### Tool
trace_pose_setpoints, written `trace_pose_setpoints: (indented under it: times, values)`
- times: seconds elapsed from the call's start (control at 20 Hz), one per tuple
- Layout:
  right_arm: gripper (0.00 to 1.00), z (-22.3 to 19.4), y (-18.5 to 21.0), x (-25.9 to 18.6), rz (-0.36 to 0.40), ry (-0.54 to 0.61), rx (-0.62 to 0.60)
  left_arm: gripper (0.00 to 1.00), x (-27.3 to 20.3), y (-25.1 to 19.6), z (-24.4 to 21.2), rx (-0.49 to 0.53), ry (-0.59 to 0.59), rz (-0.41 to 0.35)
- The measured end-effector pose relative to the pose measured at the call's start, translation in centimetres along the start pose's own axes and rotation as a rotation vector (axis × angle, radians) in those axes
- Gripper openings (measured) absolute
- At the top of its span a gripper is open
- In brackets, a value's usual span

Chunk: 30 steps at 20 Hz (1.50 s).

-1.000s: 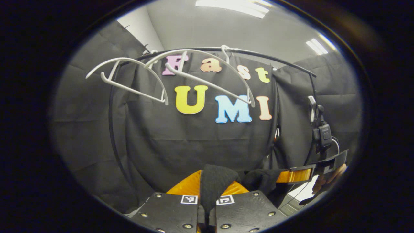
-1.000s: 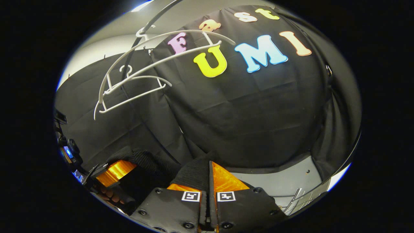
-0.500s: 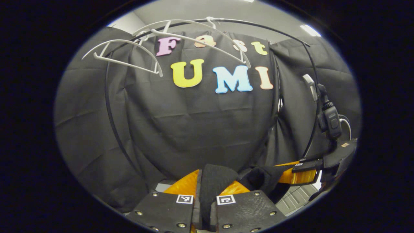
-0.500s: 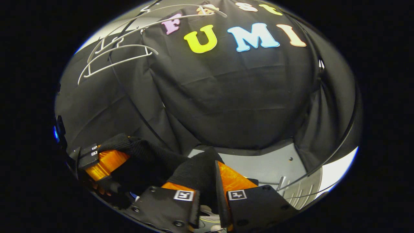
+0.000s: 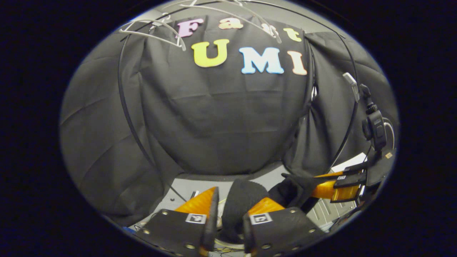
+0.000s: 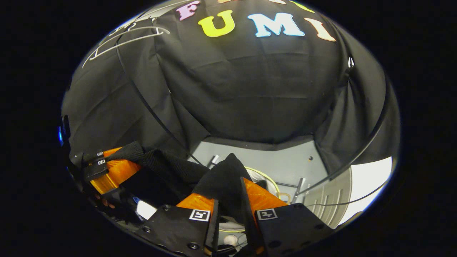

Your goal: Grasp the clothes on the hanger with both hands and then place them into the laundry hamper below.

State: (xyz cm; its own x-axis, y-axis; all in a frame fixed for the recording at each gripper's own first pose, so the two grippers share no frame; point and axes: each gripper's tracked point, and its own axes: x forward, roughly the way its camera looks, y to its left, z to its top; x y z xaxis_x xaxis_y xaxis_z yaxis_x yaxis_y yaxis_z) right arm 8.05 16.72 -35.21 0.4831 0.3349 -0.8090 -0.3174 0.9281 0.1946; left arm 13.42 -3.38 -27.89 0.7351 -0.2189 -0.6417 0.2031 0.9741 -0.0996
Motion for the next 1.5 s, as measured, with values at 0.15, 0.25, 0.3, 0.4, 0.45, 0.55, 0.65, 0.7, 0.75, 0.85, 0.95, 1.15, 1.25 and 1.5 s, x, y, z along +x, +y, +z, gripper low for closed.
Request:
trace_pose_setpoints:
  times: [0.15,0.25,0.3,0.4,0.45,0.55,0.65,0.7,0.75,0.85,0.95,1.15,1.25,1.5]
  values:
    - [0.54,0.4,0.9,-0.4,0.039,-0.023,0.035,0.66,-0.2,0.0,-2.1,0.021,0.074,0.020]
    - [0.82,1.1,0.5,-1.2,0.019,-0.045,0.015,0.85,-0.5,-0.2,-4.0,0.026,0.114,0.016]
    - [0.90,1.0,0.4,-1.1,0.013,-0.049,-0.002,0.92,-0.5,-0.1,-4.4,0.030,0.085,0.024]
    - [0.98,1.0,-0.1,-1.6,0.000,-0.063,-0.015,0.96,-0.5,-0.1,-3.3,0.049,0.031,0.025]
    - [0.99,1.1,-0.2,-1.9,0.002,-0.078,-0.005,0.96,-0.7,0.0,-2.6,0.063,0.016,0.022]
    - [0.99,1.3,-0.1,-3.1,0.003,-0.115,0.016,0.96,-1.2,0.4,-1.0,0.091,-0.030,0.024]
    - [0.98,2.5,-0.7,-4.8,-0.023,-0.174,0.014,0.97,-2.6,0.6,0.9,0.091,-0.083,0.017]
    - [0.98,3.0,-0.7,-6.0,-0.034,-0.207,0.010,0.97,-3.7,0.4,2.0,0.083,-0.114,0.006]
    - [0.98,3.9,-0.9,-7.2,-0.044,-0.242,0.007,0.97,-4.4,0.2,3.4,0.079,-0.143,-0.003]
    - [0.98,5.7,-1.5,-10.0,-0.076,-0.321,0.000,0.97,-6.4,0.0,6.4,0.083,-0.210,-0.022]
    - [0.98,7.6,-2.6,-13.4,-0.118,-0.396,0.007,0.97,-8.5,-0.6,9.8,0.091,-0.282,-0.045]
    - [0.98,10.8,-4.5,-19.5,-0.184,-0.522,0.046,0.97,-12.4,-1.4,16.7,0.084,-0.421,-0.077]
    - [0.98,11.5,-5.2,-22.4,-0.220,-0.577,0.047,0.96,-14.0,-1.5,18.9,0.070,-0.471,-0.096]
    - [0.92,12.5,-6.9,-28.7,-0.276,-0.690,0.049,0.96,-19.4,-2.5,22.9,0.045,-0.555,-0.113]
